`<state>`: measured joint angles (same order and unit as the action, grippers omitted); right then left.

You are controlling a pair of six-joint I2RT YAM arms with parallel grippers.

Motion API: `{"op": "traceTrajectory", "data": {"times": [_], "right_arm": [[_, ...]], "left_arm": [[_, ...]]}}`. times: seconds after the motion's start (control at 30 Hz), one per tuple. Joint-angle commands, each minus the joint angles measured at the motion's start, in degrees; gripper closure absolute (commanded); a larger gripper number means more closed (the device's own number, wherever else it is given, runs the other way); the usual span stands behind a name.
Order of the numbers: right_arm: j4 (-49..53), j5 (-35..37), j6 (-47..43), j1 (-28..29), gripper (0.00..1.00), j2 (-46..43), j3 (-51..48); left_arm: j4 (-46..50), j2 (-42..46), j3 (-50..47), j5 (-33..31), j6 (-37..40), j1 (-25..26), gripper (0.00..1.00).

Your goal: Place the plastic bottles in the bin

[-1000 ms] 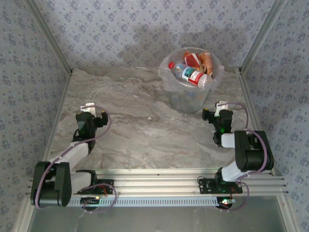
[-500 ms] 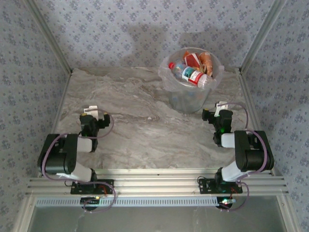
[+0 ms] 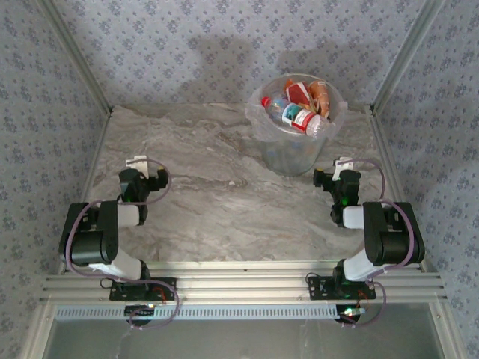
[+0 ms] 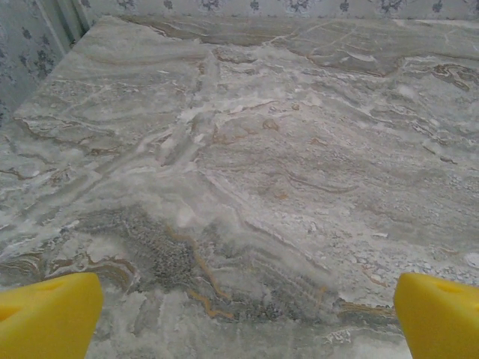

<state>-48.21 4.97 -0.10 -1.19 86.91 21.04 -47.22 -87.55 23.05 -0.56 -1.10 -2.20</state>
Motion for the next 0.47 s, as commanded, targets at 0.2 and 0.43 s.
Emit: {"op": "traceTrajectory", "data": {"times": [0.2, 0.43], "right_arm": [[0.4, 0.4, -0.8, 0.1, 0.00, 0.4, 0.8], [0.5, -0.2, -0.7, -0.1, 0.00, 0.5, 0.9]], "left_arm": [[0.6, -0.5, 0.7, 1.5, -0.6, -0.1, 0.00], [0.6, -0.5, 0.7, 1.5, -0.5, 0.0, 0.00]]}}
